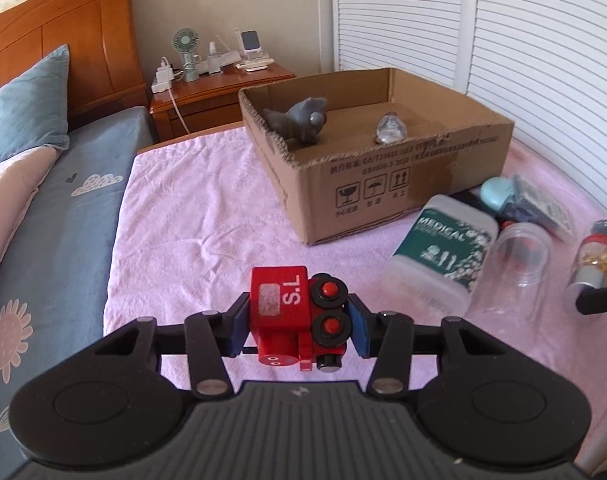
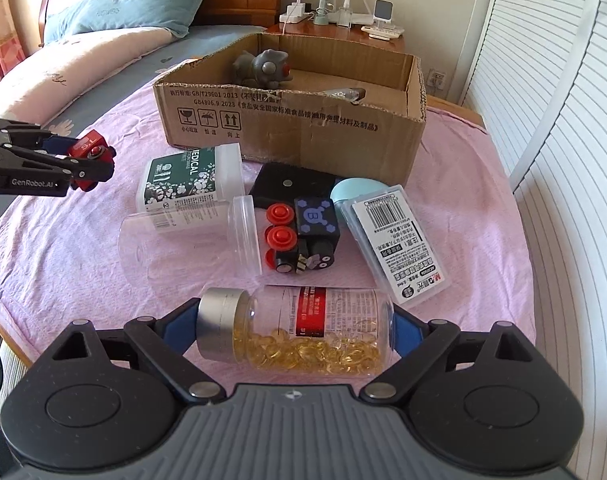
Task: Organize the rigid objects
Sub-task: 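Carry train into box and open left tool while right tool carries bottle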
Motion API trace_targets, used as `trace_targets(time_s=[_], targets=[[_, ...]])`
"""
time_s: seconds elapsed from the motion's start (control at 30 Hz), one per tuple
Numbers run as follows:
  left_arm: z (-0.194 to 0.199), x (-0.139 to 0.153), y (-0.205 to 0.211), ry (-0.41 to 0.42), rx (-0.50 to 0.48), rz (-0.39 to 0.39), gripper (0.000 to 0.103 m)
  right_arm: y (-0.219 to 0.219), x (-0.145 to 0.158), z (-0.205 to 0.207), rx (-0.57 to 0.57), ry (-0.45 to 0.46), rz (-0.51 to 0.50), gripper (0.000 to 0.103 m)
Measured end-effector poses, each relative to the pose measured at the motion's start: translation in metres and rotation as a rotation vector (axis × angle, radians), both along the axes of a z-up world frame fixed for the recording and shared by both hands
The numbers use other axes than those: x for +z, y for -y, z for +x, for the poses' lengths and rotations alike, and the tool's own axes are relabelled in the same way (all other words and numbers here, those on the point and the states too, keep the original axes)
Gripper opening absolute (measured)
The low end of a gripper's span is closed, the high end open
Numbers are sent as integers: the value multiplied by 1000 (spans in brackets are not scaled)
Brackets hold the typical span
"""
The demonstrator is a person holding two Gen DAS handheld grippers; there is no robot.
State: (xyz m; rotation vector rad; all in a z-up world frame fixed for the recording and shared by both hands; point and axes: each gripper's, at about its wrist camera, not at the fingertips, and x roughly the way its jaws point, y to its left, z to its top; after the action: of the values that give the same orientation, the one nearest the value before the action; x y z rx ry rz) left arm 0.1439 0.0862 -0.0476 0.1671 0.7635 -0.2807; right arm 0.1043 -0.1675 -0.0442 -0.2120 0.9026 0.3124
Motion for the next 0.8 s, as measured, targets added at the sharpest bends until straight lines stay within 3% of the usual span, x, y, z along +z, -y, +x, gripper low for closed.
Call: trace_targets(time_s=[0.2,0.37,0.7,0.73,0.77,0.8], targets=[[7,44,14,55,-69,-21,48,6,20,8,37,24,24,96],[36,70,35,109,-112,-52,48,14,41,22,35,73,47,96],[102,59,68,99,-91,-37,50,15,69,49,47,157,27,96],[104,58,68,99,-81,-40,62,14,70,52,48,161,25,96],[105,58,66,102,-62,-43,85,14,71,54,48,163,25,96],[103,58,64,109,-35,-46,97,14,71,55,49,164,27,96]])
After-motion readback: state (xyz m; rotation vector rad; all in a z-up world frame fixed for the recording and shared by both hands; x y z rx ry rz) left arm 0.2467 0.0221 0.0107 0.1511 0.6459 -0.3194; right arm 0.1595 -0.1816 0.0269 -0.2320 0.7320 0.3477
